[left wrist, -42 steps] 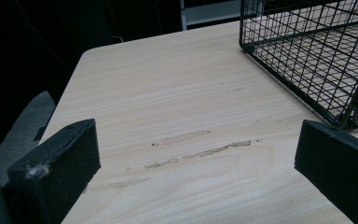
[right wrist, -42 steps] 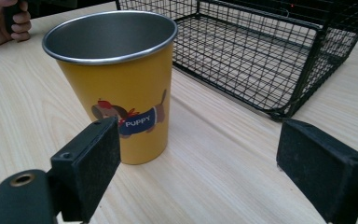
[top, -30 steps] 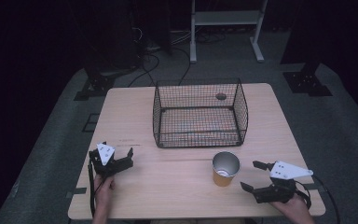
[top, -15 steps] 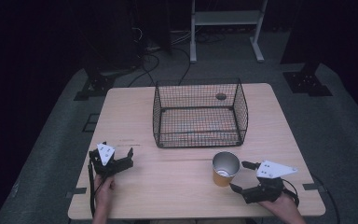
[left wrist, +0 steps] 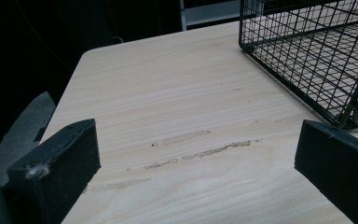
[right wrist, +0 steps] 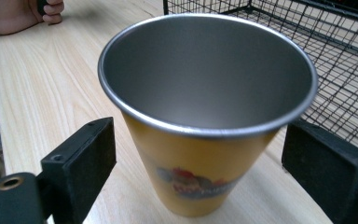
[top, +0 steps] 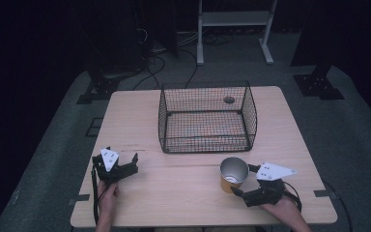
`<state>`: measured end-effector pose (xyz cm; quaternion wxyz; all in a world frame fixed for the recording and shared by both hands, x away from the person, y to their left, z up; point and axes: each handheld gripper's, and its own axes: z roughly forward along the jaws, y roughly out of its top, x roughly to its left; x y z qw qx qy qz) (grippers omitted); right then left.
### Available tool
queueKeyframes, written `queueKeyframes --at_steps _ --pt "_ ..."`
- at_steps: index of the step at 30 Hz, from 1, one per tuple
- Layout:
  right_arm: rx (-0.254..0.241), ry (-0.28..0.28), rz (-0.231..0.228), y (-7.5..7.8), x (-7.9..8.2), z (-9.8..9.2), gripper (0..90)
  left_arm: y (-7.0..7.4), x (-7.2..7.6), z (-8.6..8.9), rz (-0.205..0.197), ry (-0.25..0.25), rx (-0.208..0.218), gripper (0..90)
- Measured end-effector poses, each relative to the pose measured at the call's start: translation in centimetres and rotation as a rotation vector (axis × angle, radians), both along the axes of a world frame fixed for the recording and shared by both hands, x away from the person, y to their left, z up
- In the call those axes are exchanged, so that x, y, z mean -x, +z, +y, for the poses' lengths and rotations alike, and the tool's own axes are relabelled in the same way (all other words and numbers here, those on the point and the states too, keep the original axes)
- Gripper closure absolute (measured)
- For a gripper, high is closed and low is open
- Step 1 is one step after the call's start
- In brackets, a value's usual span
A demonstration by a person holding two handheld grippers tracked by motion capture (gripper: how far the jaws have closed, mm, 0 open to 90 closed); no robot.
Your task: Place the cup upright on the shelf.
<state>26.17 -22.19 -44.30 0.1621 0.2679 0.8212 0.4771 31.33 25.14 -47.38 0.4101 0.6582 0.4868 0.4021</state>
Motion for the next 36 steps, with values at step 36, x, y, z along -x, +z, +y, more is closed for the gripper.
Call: queueKeyframes --at_steps 36 --pt "-0.043 0.025 0.032 0.7 -1.7 1.6 13.1 0.0 0.0 0.0 0.000 0.000 0.000 0.0"
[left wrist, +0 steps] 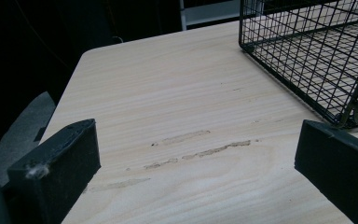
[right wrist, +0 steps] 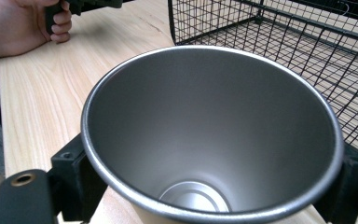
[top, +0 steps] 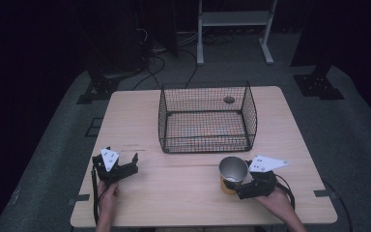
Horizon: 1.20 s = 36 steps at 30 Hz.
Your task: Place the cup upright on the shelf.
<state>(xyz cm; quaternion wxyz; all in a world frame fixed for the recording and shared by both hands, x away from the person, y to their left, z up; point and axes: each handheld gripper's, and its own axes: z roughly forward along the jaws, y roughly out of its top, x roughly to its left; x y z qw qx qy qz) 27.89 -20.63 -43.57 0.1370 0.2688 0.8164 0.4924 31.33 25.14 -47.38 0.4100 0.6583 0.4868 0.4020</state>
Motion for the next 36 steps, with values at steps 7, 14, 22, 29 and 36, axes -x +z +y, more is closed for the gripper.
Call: queueKeyframes --at_steps 7,14,22,29,36 --pt "-0.015 0.017 0.003 1.1 -0.4 -0.1 13.1 0.0 0.0 0.0 0.000 0.000 0.000 0.0" --pt "-0.052 0.039 0.017 2.8 -1.0 0.0 13.1 0.0 0.0 0.0 0.000 0.001 -0.001 0.0" --pt "-0.076 0.059 0.028 4.5 -1.8 0.3 13.1 0.0 0.0 0.0 -0.001 0.000 -0.001 0.0" --pt "-0.099 0.083 0.031 6.1 -2.5 0.6 13.1 0.0 0.0 0.0 0.000 0.001 -0.001 0.0" --pt "-0.099 0.099 0.036 7.8 -3.4 1.0 13.1 0.0 0.0 0.0 -0.001 0.001 0.000 0.0"
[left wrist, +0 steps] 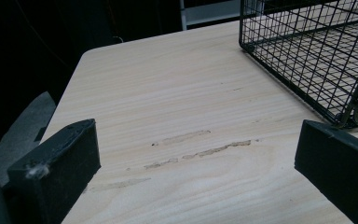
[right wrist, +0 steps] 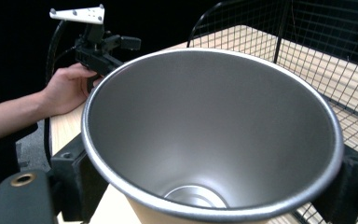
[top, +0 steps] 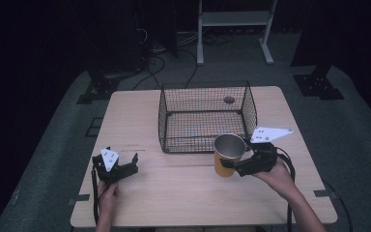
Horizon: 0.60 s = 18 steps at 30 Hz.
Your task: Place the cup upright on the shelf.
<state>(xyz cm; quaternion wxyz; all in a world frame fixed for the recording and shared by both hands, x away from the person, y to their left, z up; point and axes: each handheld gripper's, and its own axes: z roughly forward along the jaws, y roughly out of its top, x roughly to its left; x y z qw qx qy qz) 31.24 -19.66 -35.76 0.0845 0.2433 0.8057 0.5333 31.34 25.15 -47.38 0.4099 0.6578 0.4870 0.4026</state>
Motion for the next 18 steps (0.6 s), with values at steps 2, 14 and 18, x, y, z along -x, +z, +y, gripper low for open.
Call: queueKeyframes --at_steps 2,14,18 --pt "-0.004 0.007 -0.003 0.5 -0.2 0.1 13.1 0.0 0.0 0.0 0.000 -0.001 0.000 0.0" --pt "-0.017 0.014 0.002 3.3 -2.6 0.7 13.1 0.0 0.0 0.0 0.000 0.000 0.004 0.0" --pt "-0.021 0.017 0.002 4.1 -3.4 0.9 13.1 0.0 0.0 0.0 0.002 0.000 0.004 0.0"
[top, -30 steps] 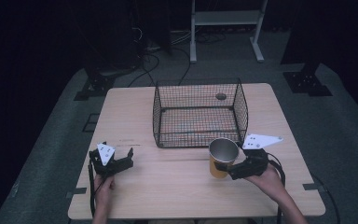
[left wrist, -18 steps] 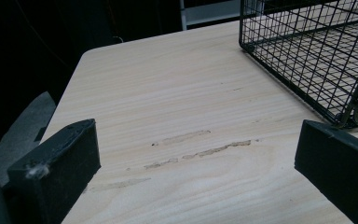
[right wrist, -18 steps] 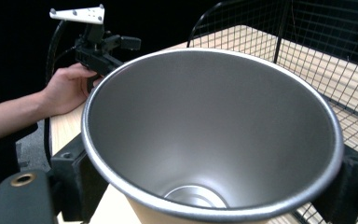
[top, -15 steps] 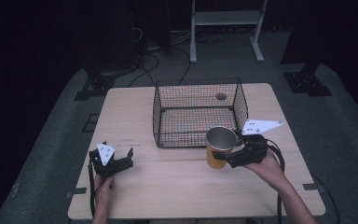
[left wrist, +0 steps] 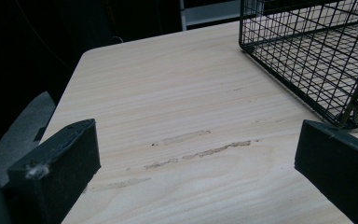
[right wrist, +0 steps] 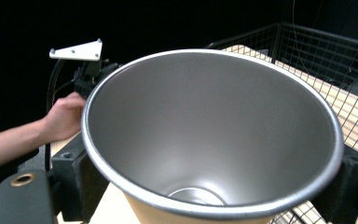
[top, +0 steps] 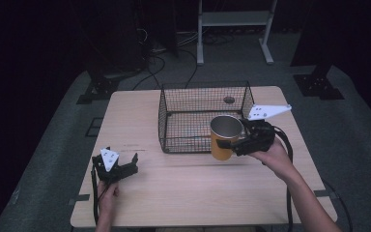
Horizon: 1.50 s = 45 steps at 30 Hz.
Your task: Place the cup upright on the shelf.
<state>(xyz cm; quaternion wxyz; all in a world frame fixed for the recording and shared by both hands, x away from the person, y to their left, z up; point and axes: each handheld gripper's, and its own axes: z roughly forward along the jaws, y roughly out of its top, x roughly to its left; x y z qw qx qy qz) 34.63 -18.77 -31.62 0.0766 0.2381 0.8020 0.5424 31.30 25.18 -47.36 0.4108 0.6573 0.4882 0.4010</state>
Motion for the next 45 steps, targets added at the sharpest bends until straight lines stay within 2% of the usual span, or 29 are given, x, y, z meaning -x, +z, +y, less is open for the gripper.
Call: queueKeyframes --at_steps 8,21,29,32,39,45 --pt "0.001 0.000 0.016 1.2 -1.9 0.4 13.0 0.0 0.0 0.0 -0.002 -0.001 0.001 0.0" --pt "0.003 -0.005 0.041 2.0 -5.3 1.5 12.9 0.0 0.0 0.1 -0.002 -0.001 0.005 0.0" --pt "0.010 -0.010 0.058 2.6 -8.0 2.8 12.9 0.0 0.0 0.1 -0.001 -0.002 0.007 0.0" --pt "0.022 -0.003 0.058 2.4 -9.1 3.4 12.9 0.0 0.0 0.1 -0.002 -0.002 0.008 0.0" --pt "0.056 -0.011 0.100 1.2 -11.6 4.5 12.7 0.0 0.0 0.2 0.000 -0.003 0.013 0.0" --pt "0.054 -0.018 0.121 0.1 -13.2 5.2 12.7 0.0 0.0 0.2 0.000 -0.002 0.015 0.0"
